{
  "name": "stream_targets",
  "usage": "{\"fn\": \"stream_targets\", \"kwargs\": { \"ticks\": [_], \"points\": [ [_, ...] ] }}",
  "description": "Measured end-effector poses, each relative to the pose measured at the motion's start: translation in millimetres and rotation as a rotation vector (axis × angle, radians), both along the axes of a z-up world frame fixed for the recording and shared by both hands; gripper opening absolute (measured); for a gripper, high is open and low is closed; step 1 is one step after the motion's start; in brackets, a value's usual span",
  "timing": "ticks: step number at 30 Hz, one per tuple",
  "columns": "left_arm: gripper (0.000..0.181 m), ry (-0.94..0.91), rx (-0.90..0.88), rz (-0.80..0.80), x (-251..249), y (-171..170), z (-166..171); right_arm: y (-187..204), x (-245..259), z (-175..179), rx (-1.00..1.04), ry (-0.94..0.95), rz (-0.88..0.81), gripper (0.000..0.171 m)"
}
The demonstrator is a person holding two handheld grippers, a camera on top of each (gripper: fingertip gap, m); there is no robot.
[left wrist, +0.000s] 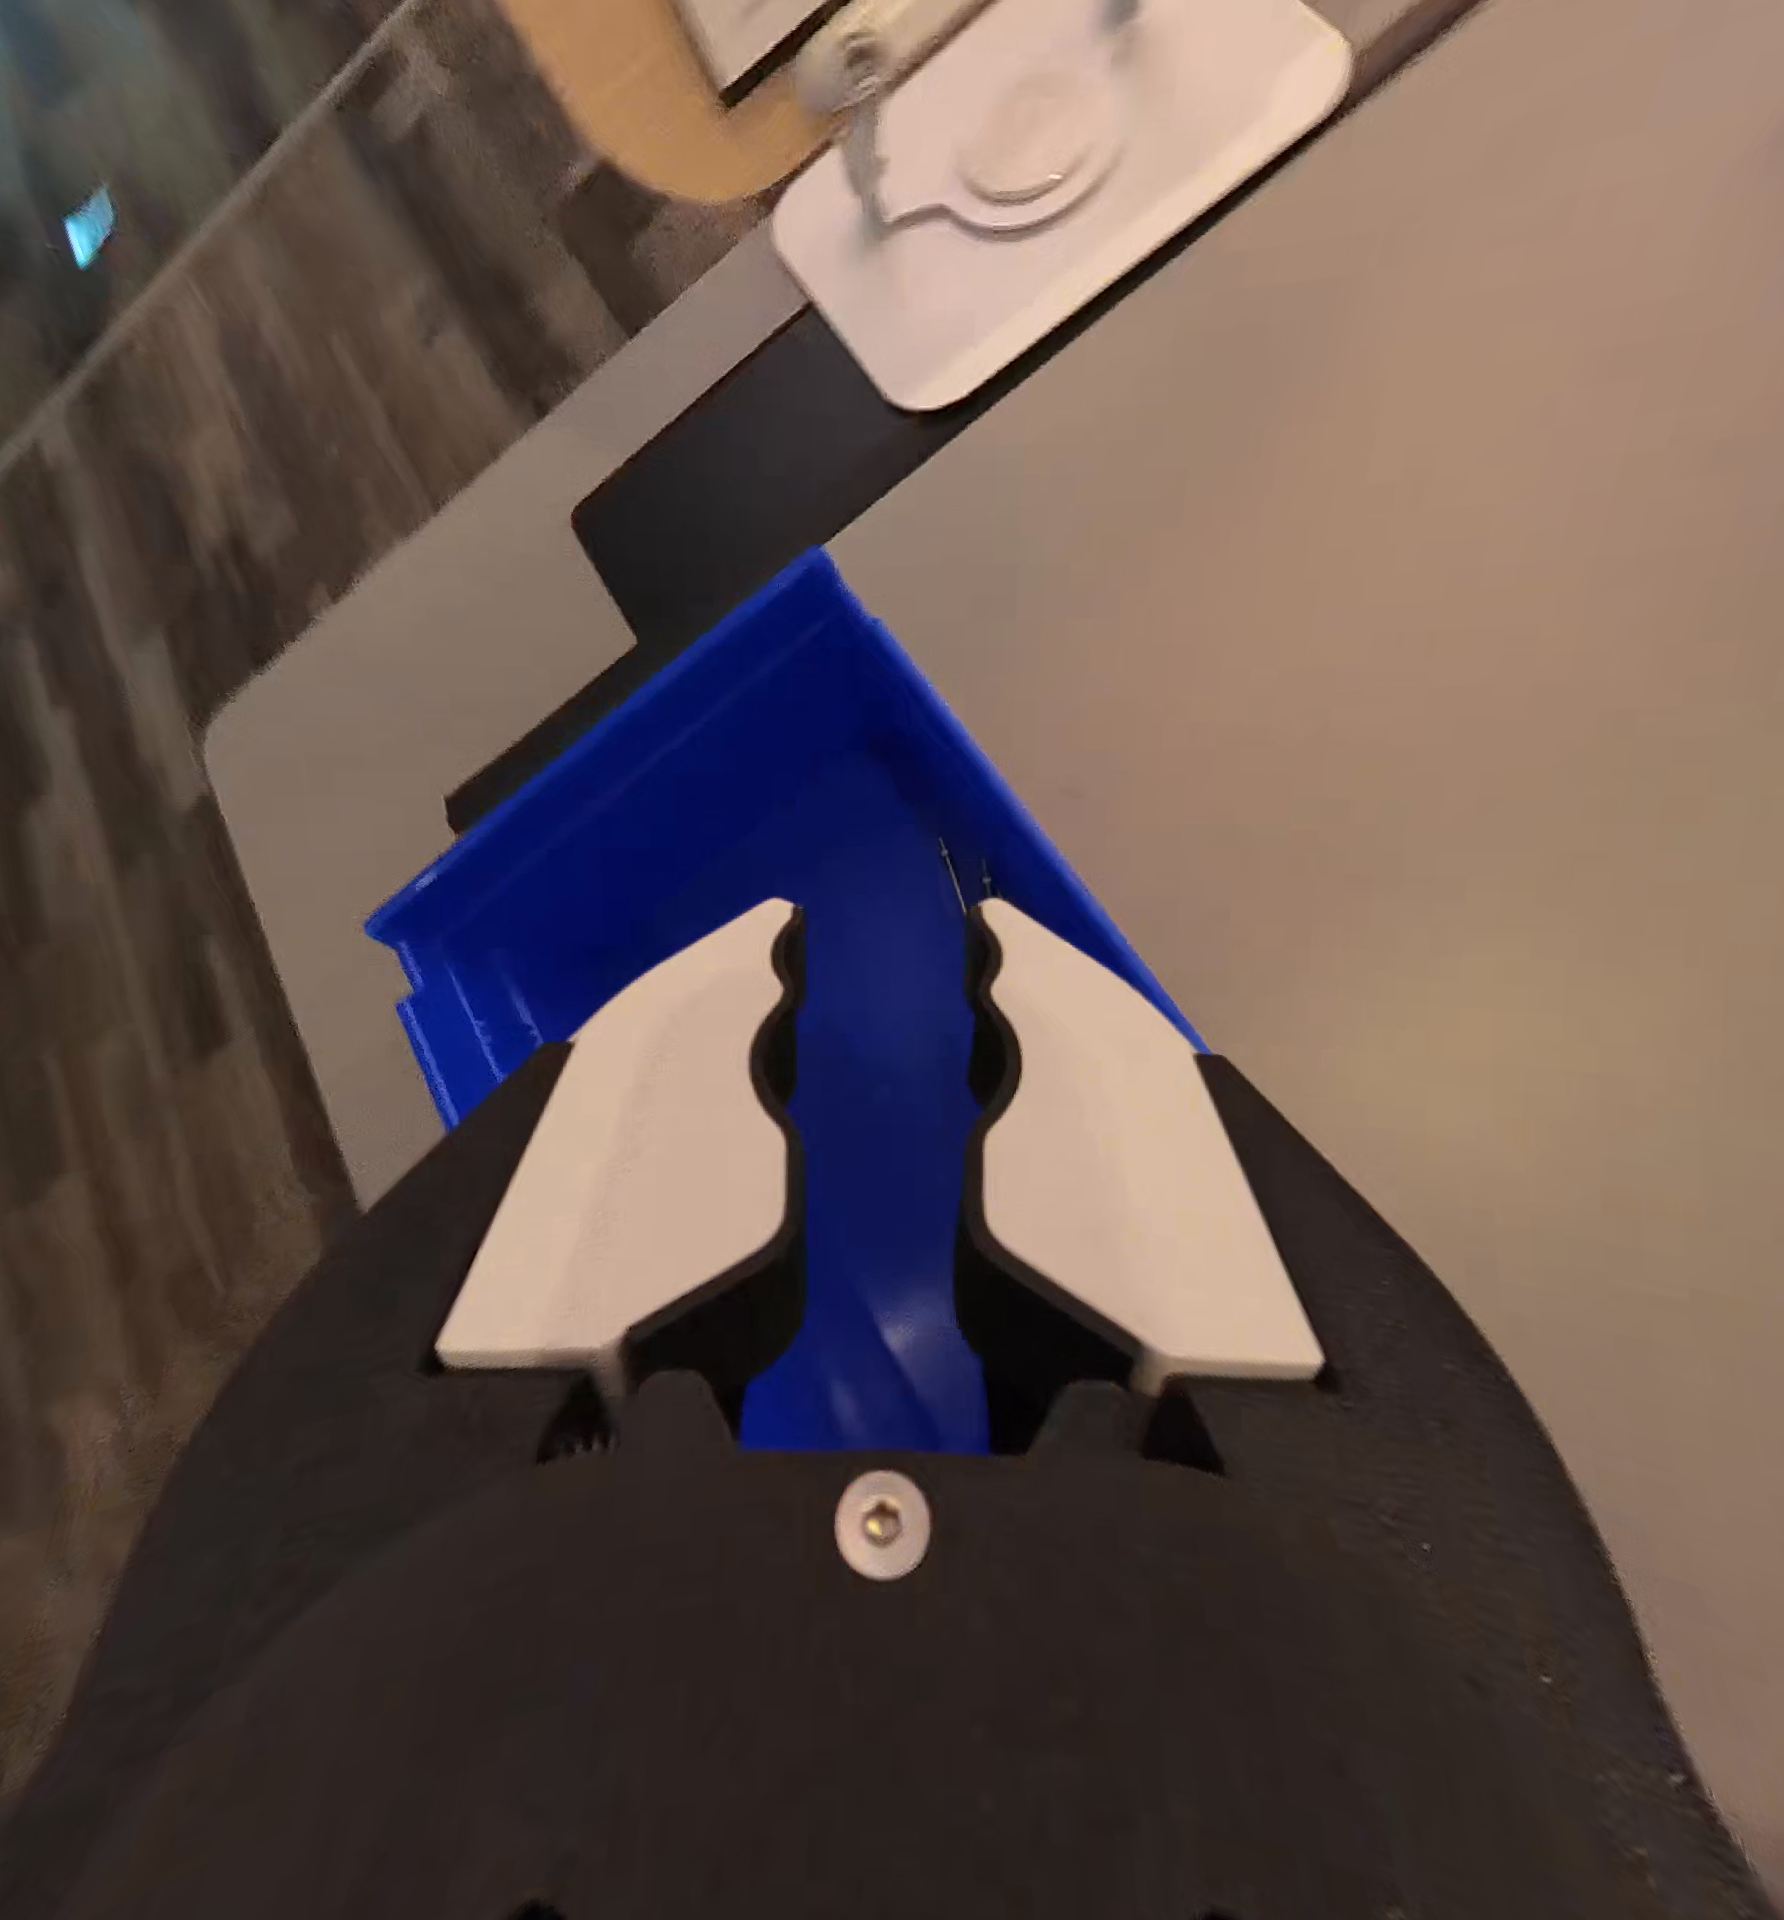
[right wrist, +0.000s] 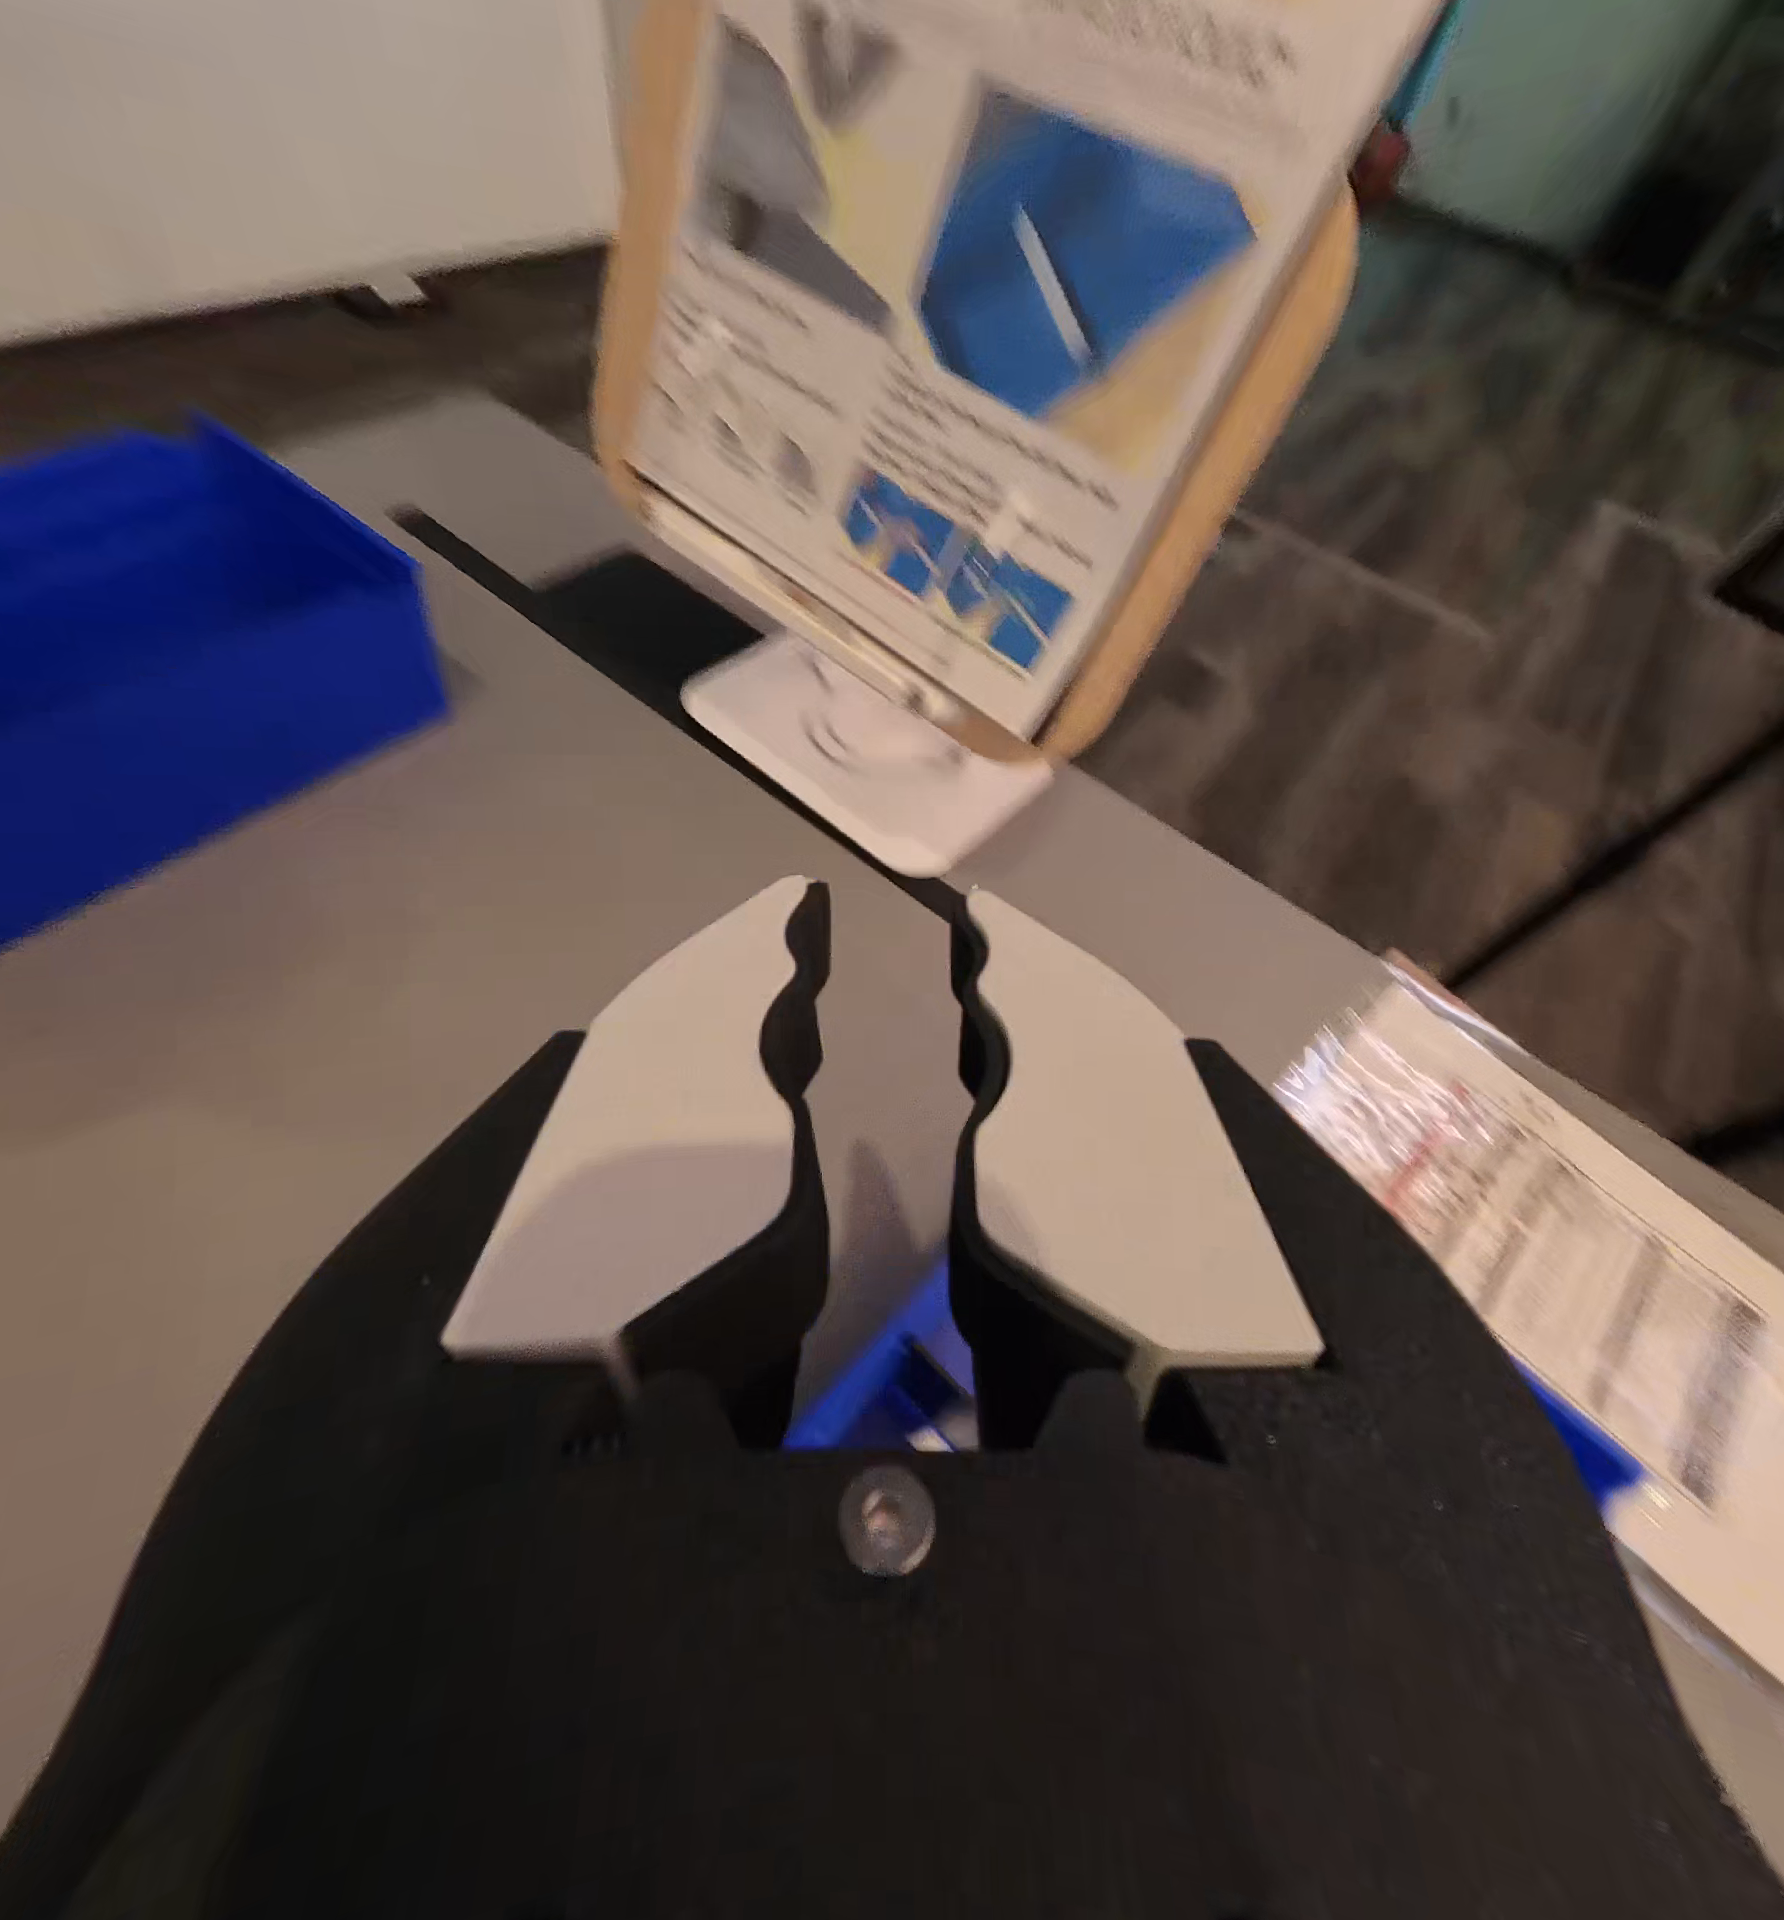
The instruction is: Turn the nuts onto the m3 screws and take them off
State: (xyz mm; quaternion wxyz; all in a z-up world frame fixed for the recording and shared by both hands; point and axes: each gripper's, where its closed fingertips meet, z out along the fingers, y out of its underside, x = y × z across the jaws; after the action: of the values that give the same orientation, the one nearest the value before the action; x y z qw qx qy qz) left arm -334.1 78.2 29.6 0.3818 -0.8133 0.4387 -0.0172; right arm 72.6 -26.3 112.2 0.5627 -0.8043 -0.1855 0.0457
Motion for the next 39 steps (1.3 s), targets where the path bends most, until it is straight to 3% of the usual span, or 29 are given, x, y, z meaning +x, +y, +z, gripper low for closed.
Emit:
{"fn": "stream_targets", "kwargs": {
  "ticks": [4,8,12,18,30,39],
  "points": [
    [0.025,-0.113,-0.128,0.118,-10.0,21.6,-16.1,-6.4,-26.0,5.8,0.062,-0.039,0.012,0.022],
    [0.026,0.033,-0.313,0.168,-31.5,18.6,-63.5,-3.6,-18.8,-12.9,0.021,-0.162,-0.031,0.023],
    [0.022,0.017,-0.581,0.193,-33.3,5.3,-104.5,3.3,-9.5,-33.8,-0.053,-0.179,-0.051,0.026],
    [0.023,-0.118,-0.637,0.157,-8.3,34.4,-135.3,6.7,-8.6,-42.2,-0.078,-0.171,-0.058,0.026],
    [0.027,0.021,-0.555,0.135,14.8,58.3,-178.1,9.4,-1.6,-58.4,-0.140,-0.182,-0.079,0.026],
    [0.021,0.048,-0.517,0.158,12.0,63.3,-180.1,7.5,2.0,-61.2,-0.158,-0.184,-0.075,0.026]
  ]
}}
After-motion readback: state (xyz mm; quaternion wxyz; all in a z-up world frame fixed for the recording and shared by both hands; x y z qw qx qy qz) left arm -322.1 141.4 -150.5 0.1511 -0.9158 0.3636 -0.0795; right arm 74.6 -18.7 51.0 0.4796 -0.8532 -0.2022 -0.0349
